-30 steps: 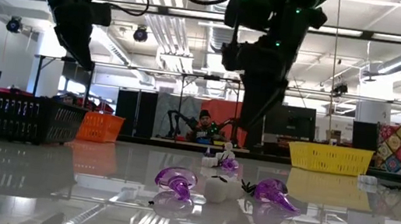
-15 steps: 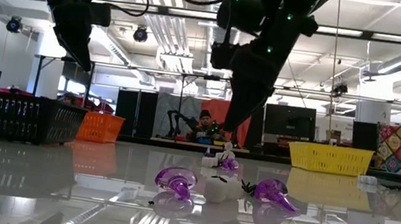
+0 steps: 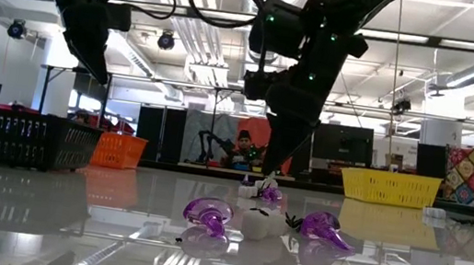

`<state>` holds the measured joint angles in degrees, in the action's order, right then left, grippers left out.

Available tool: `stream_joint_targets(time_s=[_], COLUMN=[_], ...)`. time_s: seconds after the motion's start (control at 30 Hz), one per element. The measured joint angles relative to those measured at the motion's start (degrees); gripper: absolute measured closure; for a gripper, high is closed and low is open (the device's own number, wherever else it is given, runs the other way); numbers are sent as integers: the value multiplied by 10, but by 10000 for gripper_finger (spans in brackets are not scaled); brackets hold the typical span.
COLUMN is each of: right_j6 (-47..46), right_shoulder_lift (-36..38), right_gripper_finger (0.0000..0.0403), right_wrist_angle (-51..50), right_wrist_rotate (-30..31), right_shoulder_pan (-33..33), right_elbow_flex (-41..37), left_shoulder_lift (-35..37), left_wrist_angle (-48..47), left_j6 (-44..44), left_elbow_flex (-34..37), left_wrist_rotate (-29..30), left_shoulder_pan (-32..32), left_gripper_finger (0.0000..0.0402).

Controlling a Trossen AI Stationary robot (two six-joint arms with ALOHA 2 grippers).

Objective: Sort Halloween decoration
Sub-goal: Put the white skeleton toy into the black bin

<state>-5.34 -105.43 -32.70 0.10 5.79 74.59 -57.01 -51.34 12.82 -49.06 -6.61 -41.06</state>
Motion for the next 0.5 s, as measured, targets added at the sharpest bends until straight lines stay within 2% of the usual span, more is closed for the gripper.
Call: stream_joint_targets(time_s=[0.37, 0.5], right_j6=[-26, -27], right_shoulder_lift=[-15, -16], right_gripper_finger=[315, 357], right_wrist_angle=[-13, -12], right_wrist_rotate=[-16, -16], right_shoulder_pan=[6, 8], right_elbow_flex=[0, 0], left_shoulder_lift=[0, 0], left_wrist_angle=[0, 0], left_j6=[0, 0], left_elbow_flex=[0, 0], left_wrist_rotate=[0, 0], left_shoulder_pan=[0, 0], left_gripper_finger=[302, 302])
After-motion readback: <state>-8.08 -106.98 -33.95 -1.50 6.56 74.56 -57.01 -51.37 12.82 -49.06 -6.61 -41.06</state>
